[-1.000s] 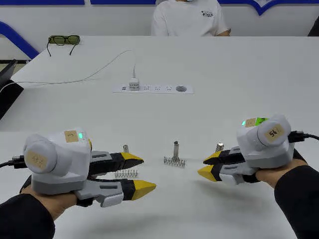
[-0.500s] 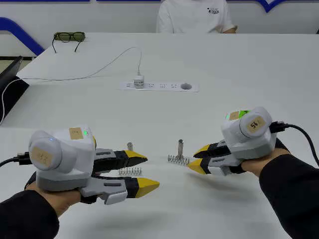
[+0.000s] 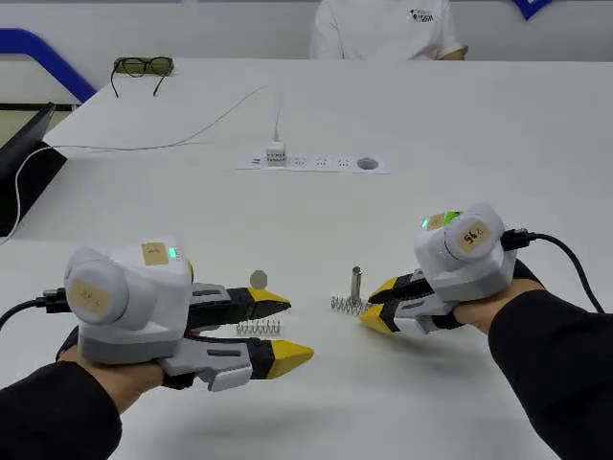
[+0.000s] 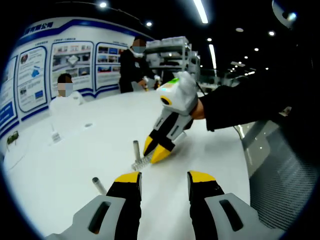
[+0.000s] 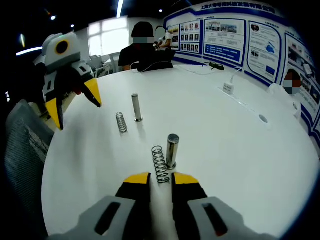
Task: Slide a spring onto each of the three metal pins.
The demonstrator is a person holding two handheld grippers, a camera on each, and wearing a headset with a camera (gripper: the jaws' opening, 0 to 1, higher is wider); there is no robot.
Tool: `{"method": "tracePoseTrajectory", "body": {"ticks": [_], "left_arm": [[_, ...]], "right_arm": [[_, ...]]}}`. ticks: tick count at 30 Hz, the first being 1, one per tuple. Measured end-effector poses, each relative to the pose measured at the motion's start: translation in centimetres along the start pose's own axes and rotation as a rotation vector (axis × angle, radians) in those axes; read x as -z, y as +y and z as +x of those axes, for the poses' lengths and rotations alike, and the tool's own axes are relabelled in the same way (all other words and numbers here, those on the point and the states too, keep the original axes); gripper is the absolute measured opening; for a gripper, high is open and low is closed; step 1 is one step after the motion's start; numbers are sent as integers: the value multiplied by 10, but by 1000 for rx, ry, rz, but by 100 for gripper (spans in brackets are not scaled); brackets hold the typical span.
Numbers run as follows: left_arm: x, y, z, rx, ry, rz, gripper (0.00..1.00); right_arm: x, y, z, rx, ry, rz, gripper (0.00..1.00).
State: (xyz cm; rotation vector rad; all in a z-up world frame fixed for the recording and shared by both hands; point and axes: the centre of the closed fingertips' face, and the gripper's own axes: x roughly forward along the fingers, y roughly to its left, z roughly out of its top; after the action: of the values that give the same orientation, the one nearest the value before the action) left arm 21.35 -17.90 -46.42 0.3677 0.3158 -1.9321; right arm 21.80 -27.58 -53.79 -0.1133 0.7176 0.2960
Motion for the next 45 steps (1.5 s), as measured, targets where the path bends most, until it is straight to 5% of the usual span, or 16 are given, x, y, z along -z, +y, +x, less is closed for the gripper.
{"method": "tracePoseTrajectory", "body": {"ticks": [17,29,45], "left_arm": [[1,1,0,-6,5,3,37],[1,-5,8,12,21,23,36],[-2,-19,18,64,34,70,34]], "right_arm": [[4,3,-2,-3,23,-4,11],[7,27,-25,-65,31,-40,11],[-18,76,-58,-203,-16,-173,11]]}}
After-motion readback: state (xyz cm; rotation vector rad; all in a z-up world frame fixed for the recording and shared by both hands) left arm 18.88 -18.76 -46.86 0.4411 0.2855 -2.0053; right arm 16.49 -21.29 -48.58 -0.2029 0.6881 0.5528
